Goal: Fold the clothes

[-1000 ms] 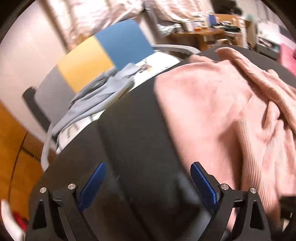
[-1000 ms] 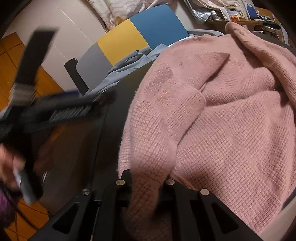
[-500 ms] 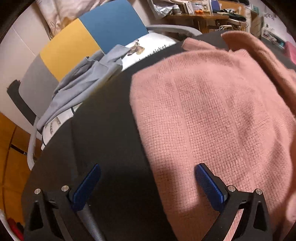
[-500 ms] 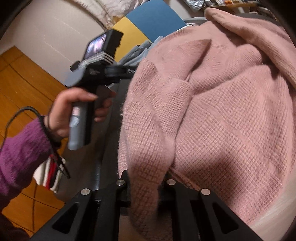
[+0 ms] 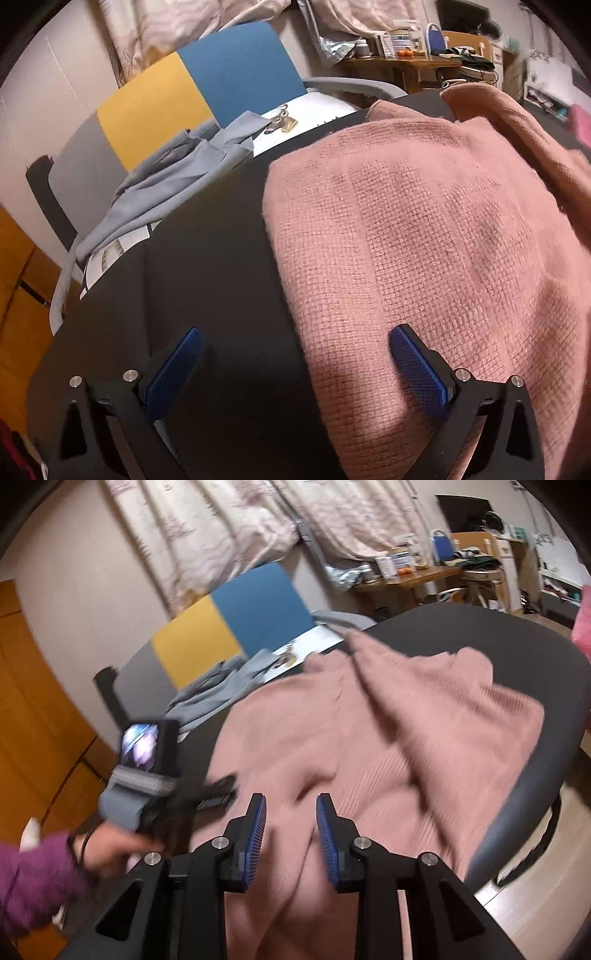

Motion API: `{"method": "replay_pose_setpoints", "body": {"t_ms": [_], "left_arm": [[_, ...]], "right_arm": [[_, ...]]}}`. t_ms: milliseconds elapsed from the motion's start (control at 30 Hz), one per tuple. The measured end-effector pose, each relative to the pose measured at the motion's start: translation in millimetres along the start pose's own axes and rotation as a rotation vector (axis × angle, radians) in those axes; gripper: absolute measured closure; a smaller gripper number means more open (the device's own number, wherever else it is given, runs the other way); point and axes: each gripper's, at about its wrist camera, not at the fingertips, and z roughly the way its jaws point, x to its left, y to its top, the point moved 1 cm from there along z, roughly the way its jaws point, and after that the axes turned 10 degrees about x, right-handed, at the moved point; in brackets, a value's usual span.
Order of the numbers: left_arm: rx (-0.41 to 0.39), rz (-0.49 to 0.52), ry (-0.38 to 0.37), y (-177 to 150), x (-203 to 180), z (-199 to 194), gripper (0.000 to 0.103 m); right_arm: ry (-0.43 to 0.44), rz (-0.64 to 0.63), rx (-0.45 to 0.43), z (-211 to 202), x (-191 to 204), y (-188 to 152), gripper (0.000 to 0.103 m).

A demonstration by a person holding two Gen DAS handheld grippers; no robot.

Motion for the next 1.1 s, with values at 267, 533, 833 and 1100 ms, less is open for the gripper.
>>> {"method": "replay_pose_setpoints", "body": {"t_ms": [267, 533, 833, 1100], "left_arm": [[-0.088, 0.254, 0.065, 29.3, -41.3, -4.7, 0.000], [-0.089, 0.204, 0.026, 20.1, -35.1, 10.0, 0.018], [-0.175, 0.339, 0.078, -40.5, -55.3, -14.5, 0.103], [-0.126, 0.234, -0.021, -88.8, -16.4, -34.6, 0.103]], "right_arm": [[-0.248, 0.003, 0.101, 65.5, -18.1, 53.5, 0.074], [-0.387, -0.106, 0.149, 113.5, -26.5, 47.0, 0.073], [-0.363, -0.189, 0.133, 108.8, -14.5, 33.9, 0.071], [-0.289, -0.269, 0.175, 135.4, 14.6, 34.9, 0.069]]}}
